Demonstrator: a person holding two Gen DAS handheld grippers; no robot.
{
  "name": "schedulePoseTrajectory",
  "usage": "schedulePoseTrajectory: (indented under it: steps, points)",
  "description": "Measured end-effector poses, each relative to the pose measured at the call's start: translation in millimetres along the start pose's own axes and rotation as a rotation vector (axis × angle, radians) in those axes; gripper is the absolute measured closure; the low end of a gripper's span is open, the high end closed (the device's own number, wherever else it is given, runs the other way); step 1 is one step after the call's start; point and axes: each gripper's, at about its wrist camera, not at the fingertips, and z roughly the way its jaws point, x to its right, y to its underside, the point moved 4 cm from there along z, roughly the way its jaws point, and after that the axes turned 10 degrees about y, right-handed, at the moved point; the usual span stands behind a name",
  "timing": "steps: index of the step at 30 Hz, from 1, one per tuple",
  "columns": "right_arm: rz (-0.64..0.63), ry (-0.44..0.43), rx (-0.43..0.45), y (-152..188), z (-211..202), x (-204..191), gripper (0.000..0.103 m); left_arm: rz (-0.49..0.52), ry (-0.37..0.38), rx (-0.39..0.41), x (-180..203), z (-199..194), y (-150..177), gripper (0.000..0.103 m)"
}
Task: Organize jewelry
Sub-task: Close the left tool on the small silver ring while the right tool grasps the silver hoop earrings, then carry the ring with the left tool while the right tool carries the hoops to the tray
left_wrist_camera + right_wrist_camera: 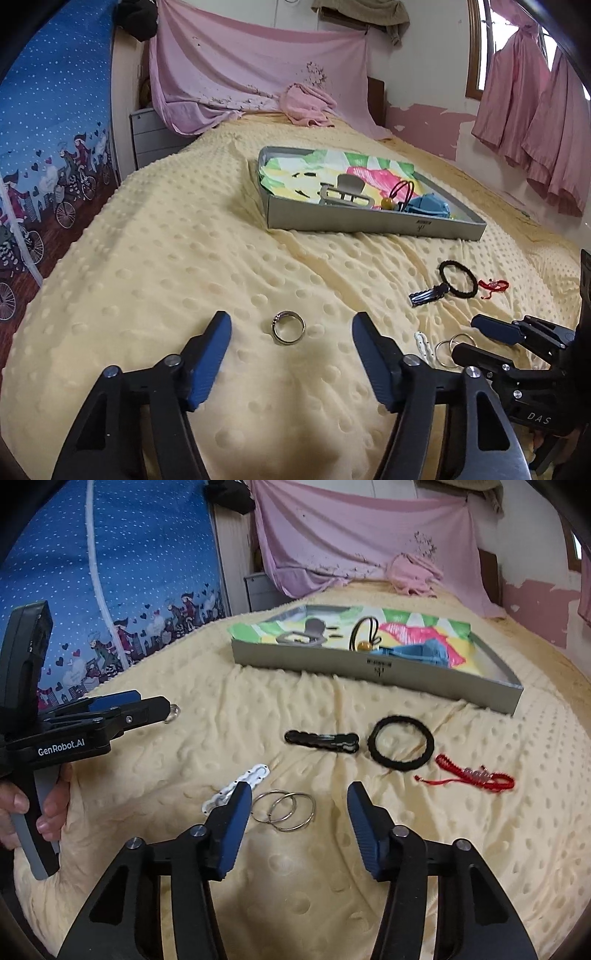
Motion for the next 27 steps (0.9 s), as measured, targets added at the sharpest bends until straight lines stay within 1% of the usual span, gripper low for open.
schedulePoseTrajectory:
  steps: [1, 3, 4, 6, 9, 10, 12, 13, 17, 24, 27]
  points:
    - [0.001, -0.001, -0.010, 1, 3, -1, 0.058, 0.000, 0.000, -0.007, 0, 2, 0, 0.042]
    - [0.002, -0.004, -0.022, 2, 7, -3, 0.059, -0.002, -0.003, -0.019, -2, 7, 0, 0.047]
    - [0.002, -0.007, -0.028, 2, 10, -4, 0.061, -0.005, -0.004, -0.025, -3, 9, 0, 0.049]
    - [0.003, -0.010, -0.037, 3, 13, -6, 0.062, -0.012, -0.002, -0.040, -5, 14, 0, 0.060]
    - [0.008, -0.015, -0.049, 3, 19, -8, 0.064, -0.021, 0.002, -0.050, -7, 16, 1, 0.068]
    - [0.009, -0.016, -0.054, 3, 20, -8, 0.067, -0.022, 0.007, -0.049, -7, 16, 1, 0.070]
    - [0.006, -0.016, -0.063, 4, 22, -9, 0.070, -0.022, 0.012, -0.053, -6, 16, 3, 0.081]
    - [0.005, -0.016, -0.066, 4, 23, -9, 0.070, -0.021, 0.012, -0.056, -6, 17, 3, 0.083]
    - [0.007, -0.022, -0.072, 5, 23, -10, 0.075, -0.006, 0.024, -0.055, -2, 15, 5, 0.083]
    - [0.000, -0.013, -0.082, 9, 20, -11, 0.079, 0.036, 0.064, -0.046, 13, 8, 12, 0.083]
    - [-0.001, -0.009, -0.084, 10, 17, -9, 0.086, 0.053, 0.082, -0.051, 20, 6, 15, 0.083]
